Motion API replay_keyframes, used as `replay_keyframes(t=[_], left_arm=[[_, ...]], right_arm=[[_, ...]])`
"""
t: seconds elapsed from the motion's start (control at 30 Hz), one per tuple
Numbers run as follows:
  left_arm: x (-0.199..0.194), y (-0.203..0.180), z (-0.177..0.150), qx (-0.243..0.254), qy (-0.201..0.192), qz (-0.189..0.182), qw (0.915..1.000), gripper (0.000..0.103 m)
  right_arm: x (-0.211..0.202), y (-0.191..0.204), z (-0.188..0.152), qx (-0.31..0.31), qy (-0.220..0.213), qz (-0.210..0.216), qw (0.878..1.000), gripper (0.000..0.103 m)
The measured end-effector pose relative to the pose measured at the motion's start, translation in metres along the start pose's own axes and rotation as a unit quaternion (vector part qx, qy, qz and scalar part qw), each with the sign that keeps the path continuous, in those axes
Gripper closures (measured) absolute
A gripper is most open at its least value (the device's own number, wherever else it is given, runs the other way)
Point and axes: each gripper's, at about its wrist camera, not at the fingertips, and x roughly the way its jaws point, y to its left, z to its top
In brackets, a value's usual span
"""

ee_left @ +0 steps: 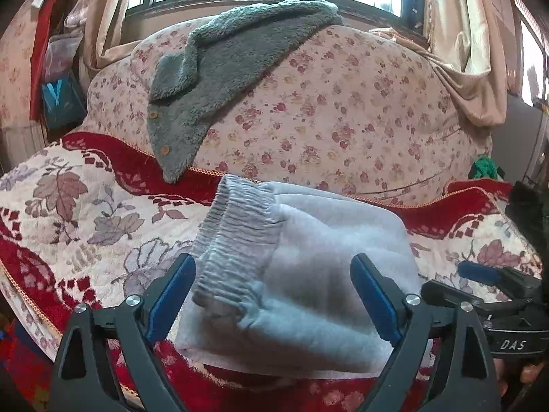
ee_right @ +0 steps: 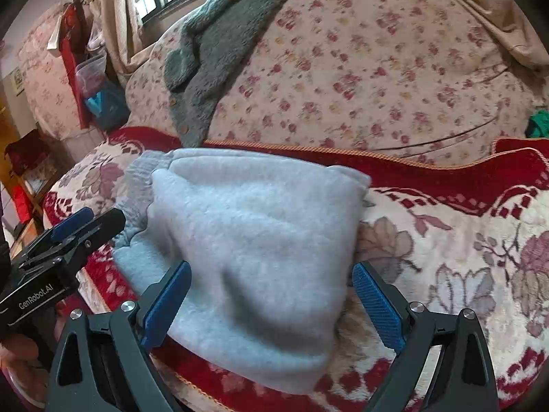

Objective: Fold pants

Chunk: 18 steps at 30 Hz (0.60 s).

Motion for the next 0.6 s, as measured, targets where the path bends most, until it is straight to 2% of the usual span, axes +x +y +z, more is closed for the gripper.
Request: replay_keyframes(t=[0.33,0.6], left_arm=[[0.007,-0.03,-0.005,0.029,0.003,0.019,0.9994,0.011],[0.011,-0.035,-0.006,0.033,0.005,0.03,0.999,0.011]], right_arm=[[-0.011,-0.018,-0.007,0.016,-0.002,-0.01,1.0,0.005],[-0.009,-0.025,-0.009,0.03,0.002,-0.01,1.0,0.005]])
